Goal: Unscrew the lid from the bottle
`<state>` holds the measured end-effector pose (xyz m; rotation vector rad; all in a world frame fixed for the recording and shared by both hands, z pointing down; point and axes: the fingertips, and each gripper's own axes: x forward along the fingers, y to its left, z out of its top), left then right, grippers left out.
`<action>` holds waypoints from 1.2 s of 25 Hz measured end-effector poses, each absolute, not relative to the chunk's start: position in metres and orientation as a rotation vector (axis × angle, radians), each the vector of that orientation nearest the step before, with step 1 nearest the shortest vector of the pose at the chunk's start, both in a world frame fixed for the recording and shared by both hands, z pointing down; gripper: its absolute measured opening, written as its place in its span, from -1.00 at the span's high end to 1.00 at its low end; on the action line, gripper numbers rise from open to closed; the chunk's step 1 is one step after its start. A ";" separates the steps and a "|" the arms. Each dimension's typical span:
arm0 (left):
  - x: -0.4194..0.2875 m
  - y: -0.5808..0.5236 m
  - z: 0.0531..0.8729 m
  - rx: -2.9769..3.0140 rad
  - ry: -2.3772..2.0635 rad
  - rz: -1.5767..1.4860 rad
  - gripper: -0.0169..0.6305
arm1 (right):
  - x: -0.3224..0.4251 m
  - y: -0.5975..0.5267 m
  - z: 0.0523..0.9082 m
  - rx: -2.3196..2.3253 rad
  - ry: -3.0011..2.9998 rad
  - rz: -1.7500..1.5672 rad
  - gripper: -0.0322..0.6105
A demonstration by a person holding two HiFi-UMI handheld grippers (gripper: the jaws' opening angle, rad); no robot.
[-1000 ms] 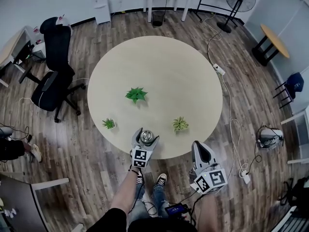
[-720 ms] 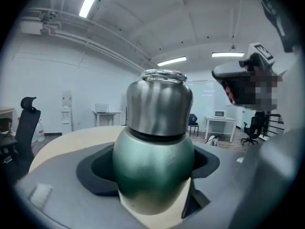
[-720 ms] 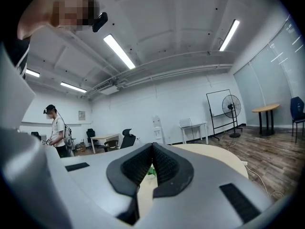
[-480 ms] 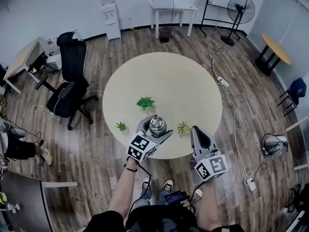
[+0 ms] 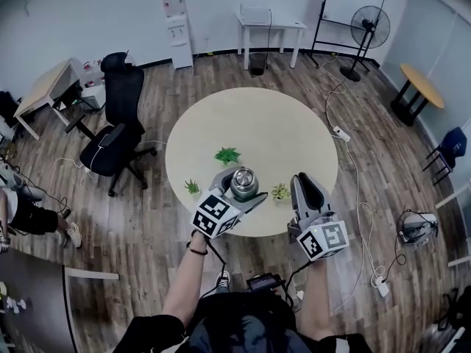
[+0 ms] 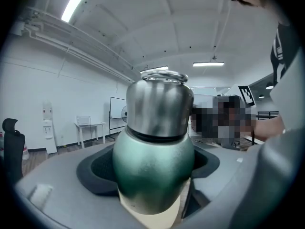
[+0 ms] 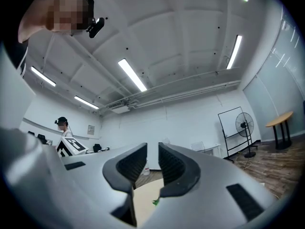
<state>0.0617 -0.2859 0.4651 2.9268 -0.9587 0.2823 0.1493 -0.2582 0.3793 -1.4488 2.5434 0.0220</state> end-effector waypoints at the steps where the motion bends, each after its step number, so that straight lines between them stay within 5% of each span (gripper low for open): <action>1: 0.062 -0.283 0.464 2.923 -0.955 0.269 -0.27 | 0.146 -0.256 0.378 -1.428 2.562 0.033 0.57; 7: 0.062 -0.271 0.460 2.923 -0.941 0.245 -0.27 | 0.132 -0.244 0.370 -1.344 2.604 0.106 0.02; 21: 0.086 -0.244 0.459 3.018 -0.697 0.361 -0.27 | 0.046 -0.218 0.391 -0.903 2.981 0.173 -0.08; 24: 0.093 -0.237 0.462 3.039 -0.652 0.387 -0.27 | 0.040 -0.218 0.394 -0.906 2.986 0.185 0.09; 30: 0.089 -0.231 0.463 3.051 -0.592 0.367 -0.27 | 0.033 -0.214 0.395 -0.842 3.006 0.185 0.10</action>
